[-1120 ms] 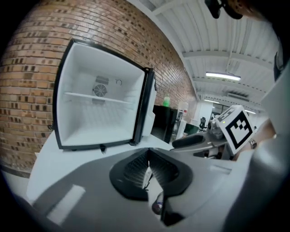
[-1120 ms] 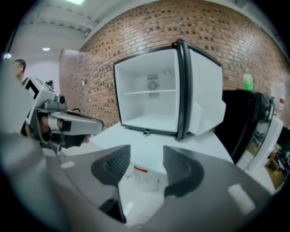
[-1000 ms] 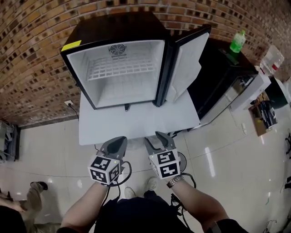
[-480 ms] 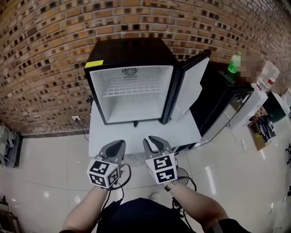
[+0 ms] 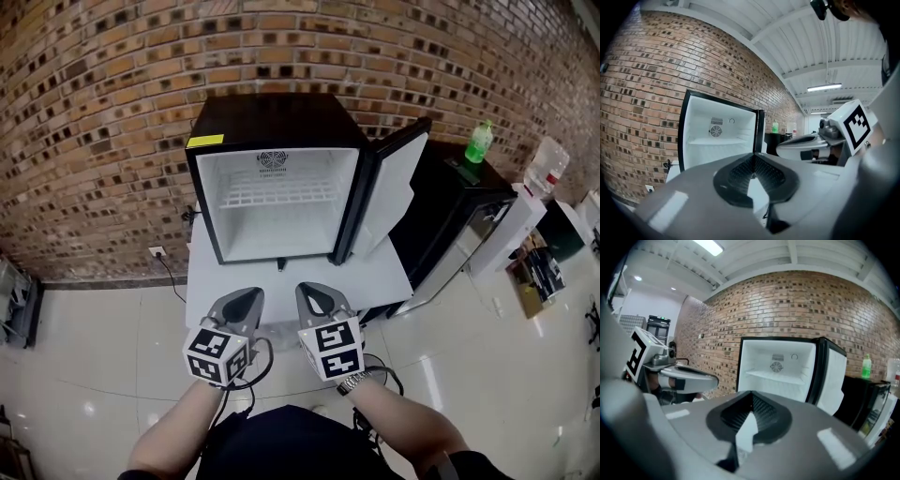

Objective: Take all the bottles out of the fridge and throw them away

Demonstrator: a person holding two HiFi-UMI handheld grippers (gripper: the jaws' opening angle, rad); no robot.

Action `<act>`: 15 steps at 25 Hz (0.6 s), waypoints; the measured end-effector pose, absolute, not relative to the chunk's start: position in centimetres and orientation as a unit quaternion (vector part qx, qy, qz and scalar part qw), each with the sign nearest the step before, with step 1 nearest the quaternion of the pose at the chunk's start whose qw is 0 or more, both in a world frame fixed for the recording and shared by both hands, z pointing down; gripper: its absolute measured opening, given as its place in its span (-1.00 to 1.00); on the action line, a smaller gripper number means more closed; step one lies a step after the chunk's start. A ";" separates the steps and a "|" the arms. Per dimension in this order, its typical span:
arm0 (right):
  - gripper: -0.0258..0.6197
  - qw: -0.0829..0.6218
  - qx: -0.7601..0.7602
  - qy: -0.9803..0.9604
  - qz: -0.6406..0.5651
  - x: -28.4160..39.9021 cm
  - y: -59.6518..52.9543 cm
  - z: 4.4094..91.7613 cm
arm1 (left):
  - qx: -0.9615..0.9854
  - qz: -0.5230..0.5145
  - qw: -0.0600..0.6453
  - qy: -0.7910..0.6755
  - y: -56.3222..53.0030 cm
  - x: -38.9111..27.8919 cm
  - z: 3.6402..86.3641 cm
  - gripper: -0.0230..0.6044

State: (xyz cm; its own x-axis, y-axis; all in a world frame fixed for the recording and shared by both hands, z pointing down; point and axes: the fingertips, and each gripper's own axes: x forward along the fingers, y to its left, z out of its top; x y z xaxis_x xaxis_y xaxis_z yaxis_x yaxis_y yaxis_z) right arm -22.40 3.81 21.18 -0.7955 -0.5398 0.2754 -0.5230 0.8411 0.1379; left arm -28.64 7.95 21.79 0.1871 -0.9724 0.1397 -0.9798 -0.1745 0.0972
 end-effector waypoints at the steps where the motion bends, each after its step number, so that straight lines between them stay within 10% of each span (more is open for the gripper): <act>1: -0.91 0.152 0.279 -0.948 -0.028 -22.5 4.0 20.9 | 0.767 0.022 0.079 -0.636 8.0 -28.6 21.5 -0.91; 15: -0.91 0.145 0.283 -0.948 -0.032 -22.6 6.8 19.8 | 0.779 0.017 0.062 -0.624 9.7 -28.5 20.1 -0.92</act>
State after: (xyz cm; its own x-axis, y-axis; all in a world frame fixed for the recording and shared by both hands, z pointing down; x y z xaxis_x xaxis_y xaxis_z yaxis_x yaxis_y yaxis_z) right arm -22.63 6.85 19.76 -0.7982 -0.5450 0.2565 -0.5265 0.8381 0.1426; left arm -28.47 9.72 20.09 0.2201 -0.9699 0.1037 -0.9741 -0.2129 0.0764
